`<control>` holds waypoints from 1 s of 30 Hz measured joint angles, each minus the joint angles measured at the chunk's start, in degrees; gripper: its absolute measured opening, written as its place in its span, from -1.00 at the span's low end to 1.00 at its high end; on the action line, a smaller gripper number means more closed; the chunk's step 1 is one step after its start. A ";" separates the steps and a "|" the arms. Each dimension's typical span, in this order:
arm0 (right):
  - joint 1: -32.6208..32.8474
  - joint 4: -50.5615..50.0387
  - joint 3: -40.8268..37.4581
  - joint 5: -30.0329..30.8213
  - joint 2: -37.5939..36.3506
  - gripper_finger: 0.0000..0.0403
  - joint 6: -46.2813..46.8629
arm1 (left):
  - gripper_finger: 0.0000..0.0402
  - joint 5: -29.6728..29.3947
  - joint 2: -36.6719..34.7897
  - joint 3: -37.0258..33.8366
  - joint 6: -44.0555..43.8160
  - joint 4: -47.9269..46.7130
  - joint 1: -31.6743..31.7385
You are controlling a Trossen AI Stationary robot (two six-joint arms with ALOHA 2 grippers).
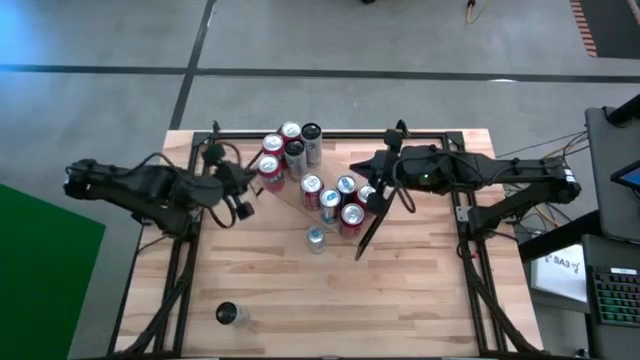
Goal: Place canned beverage on shelf
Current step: Put the red soda can on the shelf, align with the other red soda cans
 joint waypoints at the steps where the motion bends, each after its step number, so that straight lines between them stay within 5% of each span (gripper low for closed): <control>1: -0.17 0.05 0.64 -0.02 0.00 -0.96 0.11 | -1.00 -1.09 -0.73 0.00 0.85 0.72 0.37; 14: -9.31 1.27 4.03 0.00 1.66 -0.96 -0.97 | -1.00 7.46 -3.50 -1.00 19.97 7.03 5.19; 17: -10.39 1.15 4.03 0.02 1.88 -0.96 -0.89 | -1.00 12.81 -3.37 -1.15 21.07 5.61 6.16; 30: -10.36 -0.63 4.03 -0.17 1.97 -0.96 -1.02 | -1.00 15.01 -2.01 -2.61 22.64 5.45 15.85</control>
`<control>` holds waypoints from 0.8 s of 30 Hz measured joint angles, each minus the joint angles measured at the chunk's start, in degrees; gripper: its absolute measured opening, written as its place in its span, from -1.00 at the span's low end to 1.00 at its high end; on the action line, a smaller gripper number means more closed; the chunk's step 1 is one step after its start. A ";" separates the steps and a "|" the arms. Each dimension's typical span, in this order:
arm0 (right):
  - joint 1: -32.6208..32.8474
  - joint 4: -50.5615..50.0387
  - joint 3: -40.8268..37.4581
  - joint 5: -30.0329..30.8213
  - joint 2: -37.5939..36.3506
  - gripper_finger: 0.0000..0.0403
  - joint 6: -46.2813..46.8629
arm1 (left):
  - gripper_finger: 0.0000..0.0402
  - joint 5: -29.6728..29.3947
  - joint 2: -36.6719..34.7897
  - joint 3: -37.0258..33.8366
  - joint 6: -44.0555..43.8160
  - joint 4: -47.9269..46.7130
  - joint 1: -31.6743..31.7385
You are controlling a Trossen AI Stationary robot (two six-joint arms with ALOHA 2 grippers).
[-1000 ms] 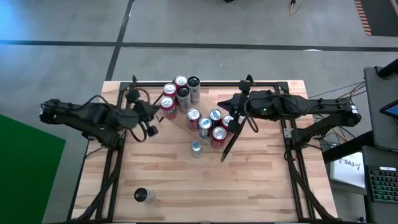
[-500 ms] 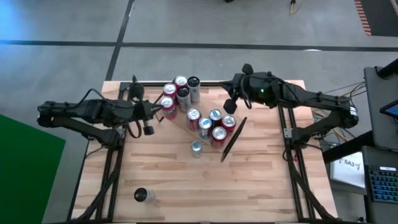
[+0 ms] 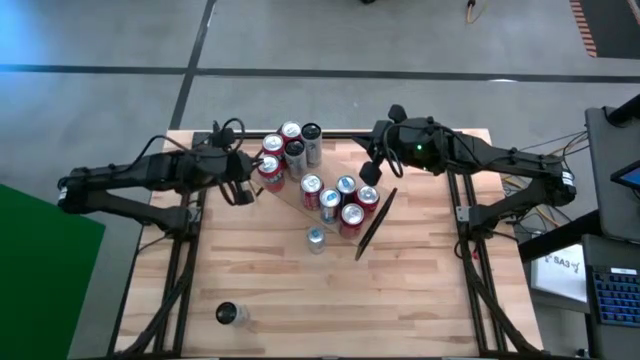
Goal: Place canned beverage on shelf
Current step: Put the red soda can on the shelf, align with the other red soda cans
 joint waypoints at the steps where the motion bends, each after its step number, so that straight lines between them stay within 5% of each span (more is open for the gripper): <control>1: 0.00 -0.02 0.00 0.00 0.00 -0.96 -0.02 | -1.00 1.12 -0.01 -0.12 -0.13 0.07 0.58; 24: 0.00 -0.26 0.00 0.02 0.00 -0.95 -0.48 | -1.00 1.68 -0.09 -2.18 -4.58 -2.88 1.94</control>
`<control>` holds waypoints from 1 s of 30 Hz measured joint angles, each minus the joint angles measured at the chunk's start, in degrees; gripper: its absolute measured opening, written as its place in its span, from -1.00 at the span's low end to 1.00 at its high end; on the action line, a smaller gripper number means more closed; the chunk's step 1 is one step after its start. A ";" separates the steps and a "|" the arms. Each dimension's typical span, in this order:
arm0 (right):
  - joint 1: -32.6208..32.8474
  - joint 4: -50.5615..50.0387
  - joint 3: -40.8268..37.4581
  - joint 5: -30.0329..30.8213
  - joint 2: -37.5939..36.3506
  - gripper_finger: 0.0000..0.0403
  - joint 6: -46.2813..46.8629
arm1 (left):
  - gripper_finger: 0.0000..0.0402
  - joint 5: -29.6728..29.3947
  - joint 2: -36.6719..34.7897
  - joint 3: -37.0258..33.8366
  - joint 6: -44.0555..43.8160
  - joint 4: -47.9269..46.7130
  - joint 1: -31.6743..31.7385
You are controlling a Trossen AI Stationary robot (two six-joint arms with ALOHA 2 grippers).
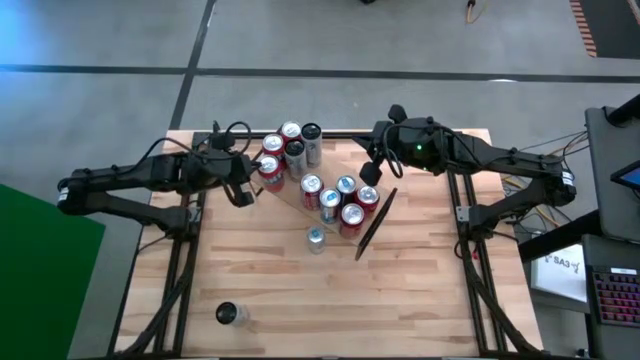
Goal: Place canned beverage on shelf
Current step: Put the red soda can on the shelf, align with the other red soda cans
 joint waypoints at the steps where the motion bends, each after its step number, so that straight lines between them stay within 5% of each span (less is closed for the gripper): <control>1: 0.00 0.00 0.00 0.00 0.00 -0.95 -0.01 | -1.00 -0.01 -0.01 0.00 0.00 -0.04 0.00; 19: 0.00 0.00 0.00 0.00 0.00 -0.95 0.13 | -1.00 -5.10 0.09 0.00 -1.88 -1.00 0.02; 26: 0.02 0.00 0.00 0.00 0.00 -0.95 0.15 | -1.00 -12.16 -0.91 1.34 -1.77 0.81 0.02; 28: 0.02 -0.01 0.00 0.00 0.00 -0.95 0.15 | -1.00 -9.72 -1.81 2.04 -1.79 0.73 -0.20; 30: 0.02 -0.02 0.00 0.00 0.00 -0.95 0.15 | -1.00 -1.07 -2.77 2.27 -1.85 0.80 -0.57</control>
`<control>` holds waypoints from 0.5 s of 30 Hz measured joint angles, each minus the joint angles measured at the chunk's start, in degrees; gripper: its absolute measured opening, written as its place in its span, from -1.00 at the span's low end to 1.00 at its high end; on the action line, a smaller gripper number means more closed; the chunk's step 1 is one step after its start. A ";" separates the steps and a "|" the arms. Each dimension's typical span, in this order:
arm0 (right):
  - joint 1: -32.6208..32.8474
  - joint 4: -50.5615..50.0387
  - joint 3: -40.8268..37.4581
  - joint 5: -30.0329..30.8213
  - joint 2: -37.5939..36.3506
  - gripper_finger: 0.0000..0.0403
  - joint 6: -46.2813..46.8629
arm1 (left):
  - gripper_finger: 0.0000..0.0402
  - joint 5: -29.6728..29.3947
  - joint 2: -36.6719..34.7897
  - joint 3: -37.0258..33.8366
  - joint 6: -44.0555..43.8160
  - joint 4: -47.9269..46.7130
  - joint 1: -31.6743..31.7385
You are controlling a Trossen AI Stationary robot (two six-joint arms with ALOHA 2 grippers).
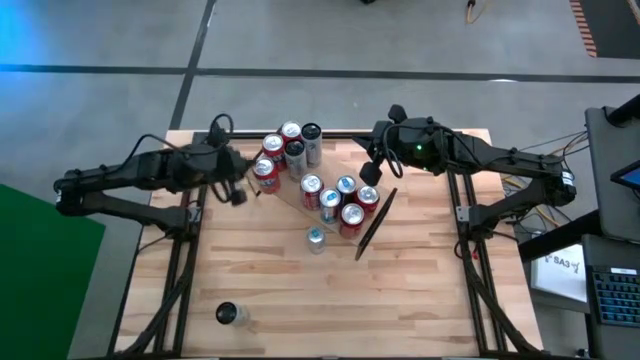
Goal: Place canned beverage on shelf
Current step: Put the red soda can on the shelf, align with the other red soda cans
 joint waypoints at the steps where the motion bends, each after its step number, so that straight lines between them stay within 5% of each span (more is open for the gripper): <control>1: 0.00 -0.02 0.00 0.00 0.00 -0.95 0.00 | -1.00 5.41 -0.34 0.00 -0.01 0.04 -0.09; 3: 0.00 -0.14 0.00 0.00 0.00 -0.95 0.00 | -1.00 14.70 -0.65 -0.33 -0.12 1.50 -0.43; 5: 0.00 -0.44 0.00 0.00 0.00 -0.95 0.00 | -1.00 17.98 -0.40 -1.14 -0.63 3.35 -1.12; 15: 0.00 -1.28 0.00 0.00 0.00 -0.95 0.48 | -1.00 14.37 4.95 -2.32 -3.31 1.12 -2.75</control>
